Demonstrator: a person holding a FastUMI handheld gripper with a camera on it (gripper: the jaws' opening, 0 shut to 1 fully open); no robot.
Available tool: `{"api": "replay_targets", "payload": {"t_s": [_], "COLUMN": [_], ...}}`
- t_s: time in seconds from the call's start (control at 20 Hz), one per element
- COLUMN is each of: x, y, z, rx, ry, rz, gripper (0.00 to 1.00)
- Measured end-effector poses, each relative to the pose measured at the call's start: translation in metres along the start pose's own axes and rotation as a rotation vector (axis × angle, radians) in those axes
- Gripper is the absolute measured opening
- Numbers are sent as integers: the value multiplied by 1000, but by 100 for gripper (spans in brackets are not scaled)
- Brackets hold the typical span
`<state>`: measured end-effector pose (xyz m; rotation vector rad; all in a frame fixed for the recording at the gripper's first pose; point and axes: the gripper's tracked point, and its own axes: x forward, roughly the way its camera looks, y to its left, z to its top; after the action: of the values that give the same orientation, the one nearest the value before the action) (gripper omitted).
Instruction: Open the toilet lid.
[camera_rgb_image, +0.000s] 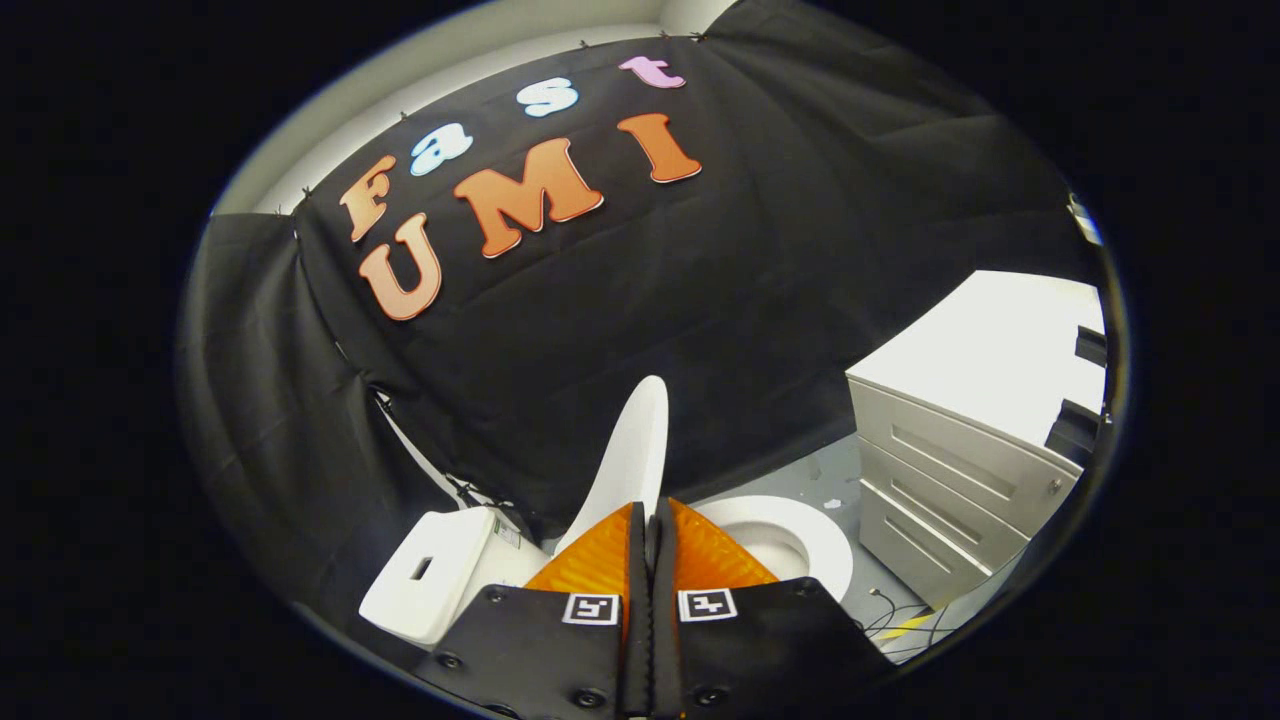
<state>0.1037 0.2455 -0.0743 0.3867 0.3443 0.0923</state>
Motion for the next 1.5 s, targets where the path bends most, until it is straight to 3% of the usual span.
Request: {"api": "replay_targets", "payload": {"t_s": [0.35, 0.75, 1.4, 1.5], "x": [-12, -26, -43, -43], "y": [64, 173, 353, 366], "z": [14, 12, -51, -57], "rx": [-124, -342, -584, -616], "ry": [2, -14, -70, -96], "rz": [-2, 23, 135, 123], "gripper": [8, 8, 8, 8]}}
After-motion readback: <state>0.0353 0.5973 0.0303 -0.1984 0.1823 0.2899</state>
